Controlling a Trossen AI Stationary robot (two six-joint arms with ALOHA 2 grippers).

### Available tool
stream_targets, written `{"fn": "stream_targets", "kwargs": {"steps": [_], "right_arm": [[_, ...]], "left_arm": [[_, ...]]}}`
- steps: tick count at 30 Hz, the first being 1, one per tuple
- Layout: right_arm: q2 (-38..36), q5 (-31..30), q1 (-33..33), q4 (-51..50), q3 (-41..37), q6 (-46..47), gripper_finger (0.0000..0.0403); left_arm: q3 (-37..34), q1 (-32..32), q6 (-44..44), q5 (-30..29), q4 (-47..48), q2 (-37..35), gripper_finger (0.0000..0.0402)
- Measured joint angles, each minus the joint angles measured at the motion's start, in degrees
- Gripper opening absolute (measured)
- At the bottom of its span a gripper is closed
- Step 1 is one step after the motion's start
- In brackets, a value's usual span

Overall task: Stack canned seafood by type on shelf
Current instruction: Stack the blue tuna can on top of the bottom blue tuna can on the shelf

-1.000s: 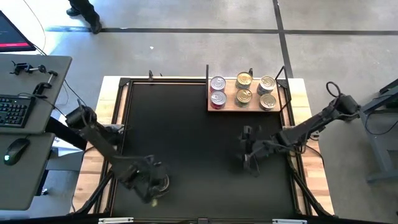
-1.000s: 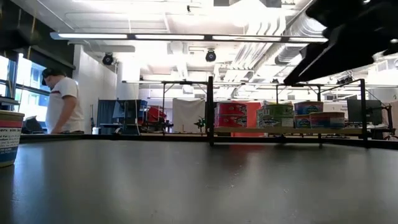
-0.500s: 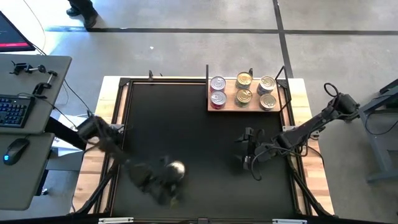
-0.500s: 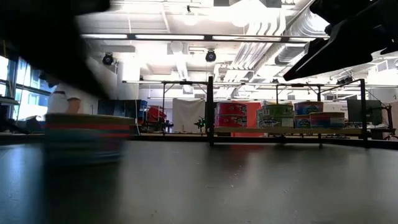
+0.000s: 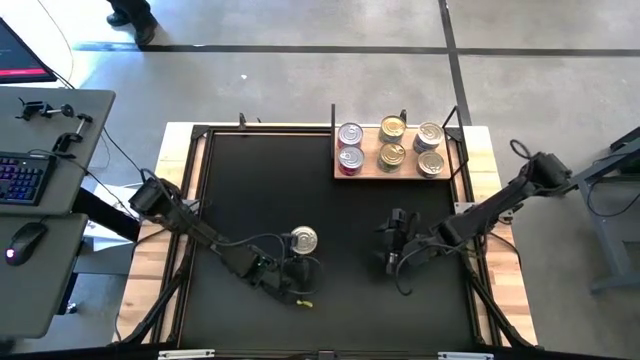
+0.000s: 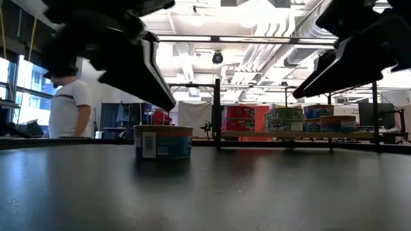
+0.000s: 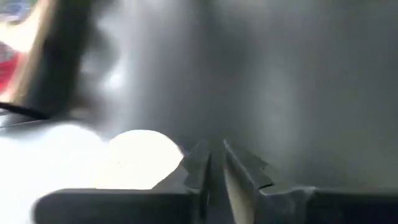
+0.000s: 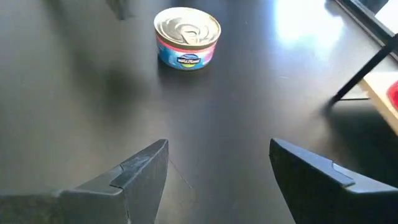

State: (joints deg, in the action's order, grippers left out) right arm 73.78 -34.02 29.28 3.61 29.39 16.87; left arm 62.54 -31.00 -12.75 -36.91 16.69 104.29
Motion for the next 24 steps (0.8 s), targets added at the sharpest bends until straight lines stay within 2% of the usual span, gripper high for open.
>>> {"fn": "stream_targets", "kwargs": {"steps": [3,7,12,15,21,24], "right_arm": [[3.85,0.04,0.02,3.06,0.0,1.14,0.027],[9.17,0.21,0.02,8.15,0.0,0.74,0.027],[13.18,0.42,0.02,12.49,0.0,0.41,0.027],[14.09,1.04,0.47,14.75,0.0,-2.33,0.027],[14.36,1.66,1.91,18.91,0.0,-8.32,0.027],[14.36,5.77,1.97,18.64,0.13,-12.95,0.027]], "left_arm": [[0.09,1.46,-0.04,-0.93,0.37,-0.11,0.0071],[0.11,3.5,1.32,2.48,1.29,0.86,0.012],[0.18,5.1,4.42,3.64,3.67,3.27,0.0142],[0.38,5.45,6.19,2.67,3.69,4.49,0.0118],[0.39,5.52,5.97,2.73,2.61,5.42,0.0018],[0.31,5.54,7.23,3.77,-0.98,5.18,0.0009]]}}
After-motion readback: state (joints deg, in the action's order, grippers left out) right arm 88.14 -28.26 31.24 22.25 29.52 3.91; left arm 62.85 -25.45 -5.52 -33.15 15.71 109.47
